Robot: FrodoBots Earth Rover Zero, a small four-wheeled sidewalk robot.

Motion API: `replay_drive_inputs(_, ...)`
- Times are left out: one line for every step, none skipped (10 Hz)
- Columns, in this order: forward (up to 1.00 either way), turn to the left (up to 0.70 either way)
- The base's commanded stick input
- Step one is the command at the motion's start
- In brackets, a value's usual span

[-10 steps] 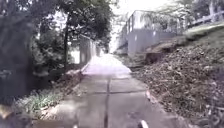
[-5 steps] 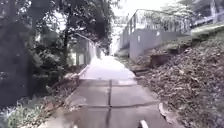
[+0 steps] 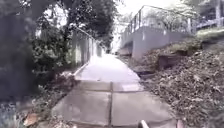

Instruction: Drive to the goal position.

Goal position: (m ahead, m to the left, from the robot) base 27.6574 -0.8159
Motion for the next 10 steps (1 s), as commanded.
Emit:
replay_drive_inputs(0.85,-0.31)
replay_drive_inputs(0.85,-0.03)
replay_drive_inputs(0.85,0.0)
replay_drive_inputs(0.85,0.0)
replay_drive_inputs(0.85,0.0)
replay_drive_inputs(0.85,0.0)
replay_drive_inputs(0.85,0.0)
replay_drive_inputs(0.85,0.0)
replay_drive_inputs(0.85,0.0)
replay_drive_inputs(0.85,0.0)
